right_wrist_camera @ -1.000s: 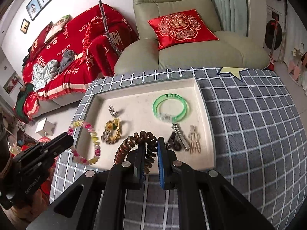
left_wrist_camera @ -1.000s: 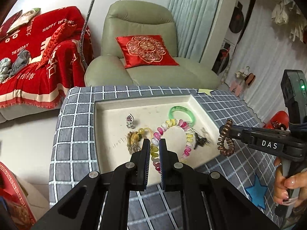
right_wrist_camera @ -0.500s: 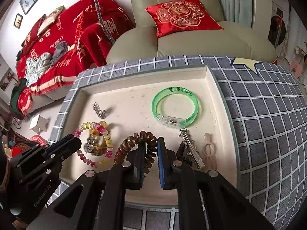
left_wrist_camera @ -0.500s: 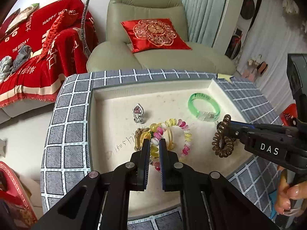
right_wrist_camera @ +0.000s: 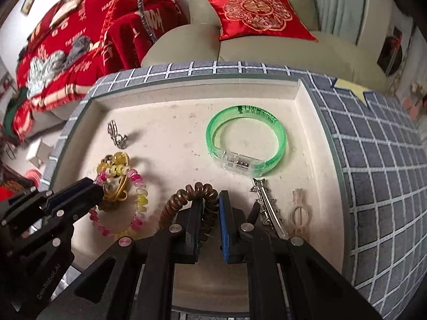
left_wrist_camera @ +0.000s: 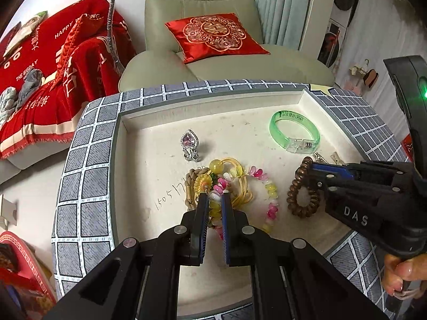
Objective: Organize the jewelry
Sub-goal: 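Carry the coil hair tie and bead bracelet into the tray while both tools open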
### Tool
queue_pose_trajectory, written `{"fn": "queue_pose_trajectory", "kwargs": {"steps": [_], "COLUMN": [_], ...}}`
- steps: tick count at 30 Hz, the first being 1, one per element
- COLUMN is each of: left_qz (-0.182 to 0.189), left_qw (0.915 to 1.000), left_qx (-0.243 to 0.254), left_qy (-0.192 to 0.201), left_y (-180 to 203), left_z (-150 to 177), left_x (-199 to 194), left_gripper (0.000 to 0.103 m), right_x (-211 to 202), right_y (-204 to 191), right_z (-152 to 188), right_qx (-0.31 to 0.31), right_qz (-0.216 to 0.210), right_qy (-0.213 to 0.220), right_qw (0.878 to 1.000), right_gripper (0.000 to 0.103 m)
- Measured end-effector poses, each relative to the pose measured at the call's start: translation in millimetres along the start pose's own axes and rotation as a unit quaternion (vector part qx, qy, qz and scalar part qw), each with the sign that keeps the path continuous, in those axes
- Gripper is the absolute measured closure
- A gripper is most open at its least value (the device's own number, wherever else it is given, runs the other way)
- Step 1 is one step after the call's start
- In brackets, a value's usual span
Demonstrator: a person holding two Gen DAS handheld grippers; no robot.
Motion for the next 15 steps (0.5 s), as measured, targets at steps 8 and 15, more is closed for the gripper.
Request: {"fn": "queue_pose_trajectory", "kwargs": {"steps": [8,15], "left_qz": [-0.008,-0.003], "left_qw": [0.9999,1.0], "left_qx": [0.006,0.004], "left_qy": [-0.003,0.0], "left_y": [4,3], "left_z": [0,1], "left_x": [1,0], "left_gripper": [0.077,0.077], "right_x": [-3,-22], "right_y": [-6,0], "right_z": [1,1], "right_qx": [-0.014,0.002], "right_qz": [0.021,0.014], "right_qy": [0.007,0.028], "right_qw": [1.0,1.0], "right_gripper": [0.044,0.041]}}
Point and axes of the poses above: each gripper's, at about its wrist camera, not at the fingertips, and x roughly the way its jaws point, y to its right, z to its underside, the point moved 3 cm from there along x, roughly the way its jaws point, and after that the axes turned 11 degrees about -y, right-handed, at the moved point
